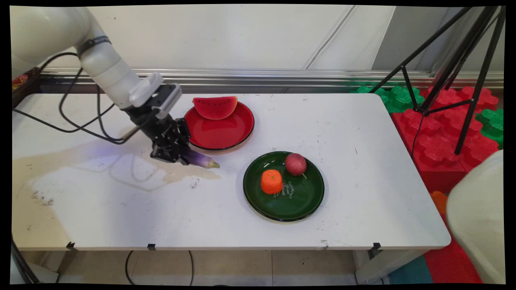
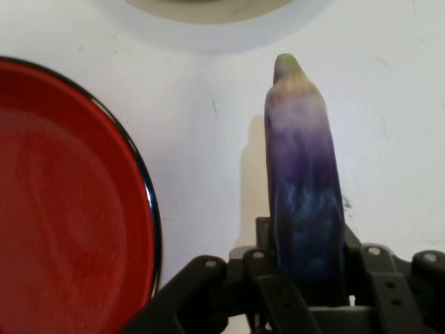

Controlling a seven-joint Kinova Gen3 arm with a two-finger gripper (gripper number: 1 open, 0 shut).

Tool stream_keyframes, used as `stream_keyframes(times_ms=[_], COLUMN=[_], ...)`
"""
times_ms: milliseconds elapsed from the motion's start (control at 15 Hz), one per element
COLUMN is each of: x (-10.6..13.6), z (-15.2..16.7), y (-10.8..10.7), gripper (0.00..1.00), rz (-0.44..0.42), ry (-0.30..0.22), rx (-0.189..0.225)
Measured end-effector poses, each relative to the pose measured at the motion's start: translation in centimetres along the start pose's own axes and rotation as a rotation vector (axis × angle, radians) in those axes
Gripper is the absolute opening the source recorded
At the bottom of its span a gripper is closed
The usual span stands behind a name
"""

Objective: Place the picked object on the table

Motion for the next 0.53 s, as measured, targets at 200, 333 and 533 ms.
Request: stream_keyframes(times_ms=[200,333,533], x=[0.3,0.4,0.4], z=[1.8,2.8,3.9], y=[-0.8,-1.2,-1.6], gripper=[0.00,0.00,0.00], rz=[0.034,0.049,0.068], ry=[-0.008,-0.013,-0.019], rx=[-0.008,-0.012,-0.022])
